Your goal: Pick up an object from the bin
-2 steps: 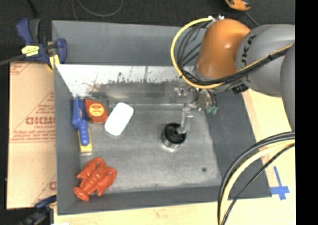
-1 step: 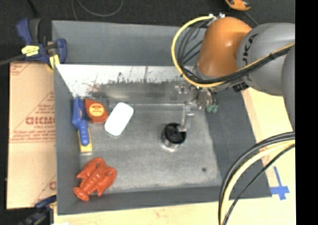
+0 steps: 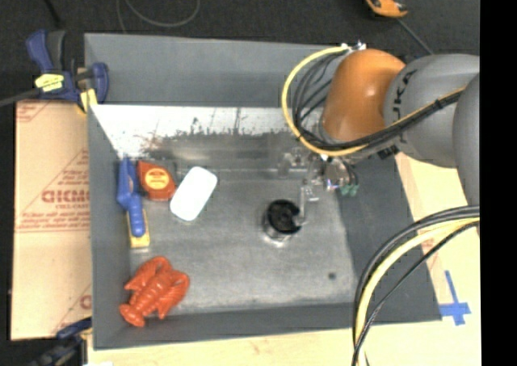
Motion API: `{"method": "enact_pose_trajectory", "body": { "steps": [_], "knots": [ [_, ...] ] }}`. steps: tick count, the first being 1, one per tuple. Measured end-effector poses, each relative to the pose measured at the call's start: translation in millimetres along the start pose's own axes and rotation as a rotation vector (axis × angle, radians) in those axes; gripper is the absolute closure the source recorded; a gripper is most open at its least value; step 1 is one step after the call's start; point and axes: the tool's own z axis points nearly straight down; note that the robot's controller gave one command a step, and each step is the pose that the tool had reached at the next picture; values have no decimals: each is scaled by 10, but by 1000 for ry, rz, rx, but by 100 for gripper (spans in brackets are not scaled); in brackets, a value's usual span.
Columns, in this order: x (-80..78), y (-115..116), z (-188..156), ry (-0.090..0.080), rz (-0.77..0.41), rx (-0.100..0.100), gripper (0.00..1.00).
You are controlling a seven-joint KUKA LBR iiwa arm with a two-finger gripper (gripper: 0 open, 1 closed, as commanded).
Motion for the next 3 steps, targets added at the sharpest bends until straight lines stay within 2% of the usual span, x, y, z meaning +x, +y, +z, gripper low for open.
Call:
{"method": "enact_pose_trajectory", "body": {
  "steps": [1,2,3],
  "knots": [
    [105,-124,302,4,27,-1,100],
    [106,-124,303,4,27,0,100],
    [60,6,260,4,21,-1,100]
  ]
}}
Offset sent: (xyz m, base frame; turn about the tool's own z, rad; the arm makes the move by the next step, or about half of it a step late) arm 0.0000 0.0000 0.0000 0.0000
